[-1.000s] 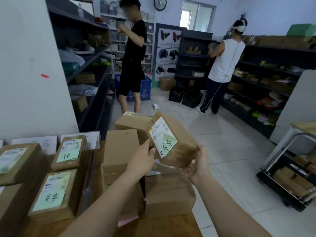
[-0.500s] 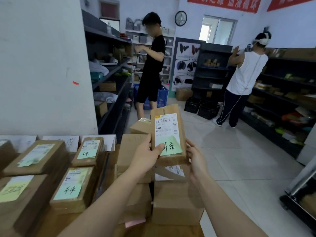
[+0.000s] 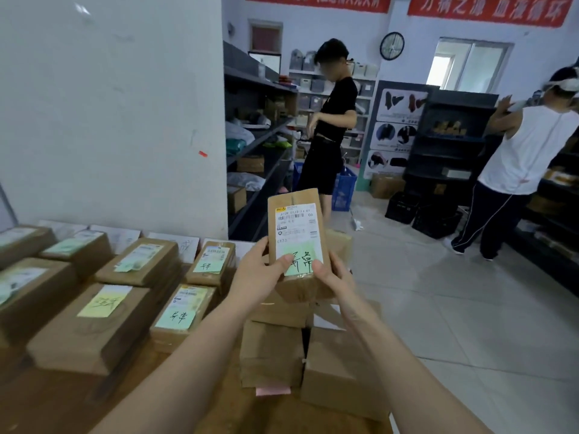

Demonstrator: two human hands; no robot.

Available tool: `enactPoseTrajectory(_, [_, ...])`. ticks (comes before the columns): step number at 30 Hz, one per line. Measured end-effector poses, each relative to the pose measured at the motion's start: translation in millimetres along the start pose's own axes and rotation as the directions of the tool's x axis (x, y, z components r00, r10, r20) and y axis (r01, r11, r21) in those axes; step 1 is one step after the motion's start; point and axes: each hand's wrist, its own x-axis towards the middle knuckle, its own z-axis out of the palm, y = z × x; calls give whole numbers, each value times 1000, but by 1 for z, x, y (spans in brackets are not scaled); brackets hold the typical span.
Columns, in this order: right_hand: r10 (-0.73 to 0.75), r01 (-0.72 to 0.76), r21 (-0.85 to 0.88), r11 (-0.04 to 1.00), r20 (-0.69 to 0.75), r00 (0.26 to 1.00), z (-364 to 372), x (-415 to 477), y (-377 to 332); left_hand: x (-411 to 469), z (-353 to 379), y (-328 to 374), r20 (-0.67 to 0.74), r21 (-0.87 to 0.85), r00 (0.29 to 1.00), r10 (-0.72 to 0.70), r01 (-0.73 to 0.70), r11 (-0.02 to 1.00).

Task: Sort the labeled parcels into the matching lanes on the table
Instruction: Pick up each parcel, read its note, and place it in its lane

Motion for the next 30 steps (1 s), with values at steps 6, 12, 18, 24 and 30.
enactPoseTrajectory(6, [27,-27,6,1000,22,999,30,-8,-3,-27,-34,-13,-106,-49,992,-75,70,996])
enactPoseTrajectory(12, [-5,7,-42,999,55,998,77,-19,-1,-57,-82,-24,-192,-24,974,-117,115,993])
enactPoseTrajectory(18, [68,-62,-67,996,95,993,132,-31,2,-78,-134,-42,-207,37,964,-165,177,984])
enactPoseTrajectory(24, [160,-156,-52,986,76,984,185,-47,7,-84,-183,-77,-196,94,951,-240,262,960])
enactPoseTrajectory(30, [223,-219,-98,971,28,974,230,-61,23,-92,-212,-106,-196,61,926,-323,341,938])
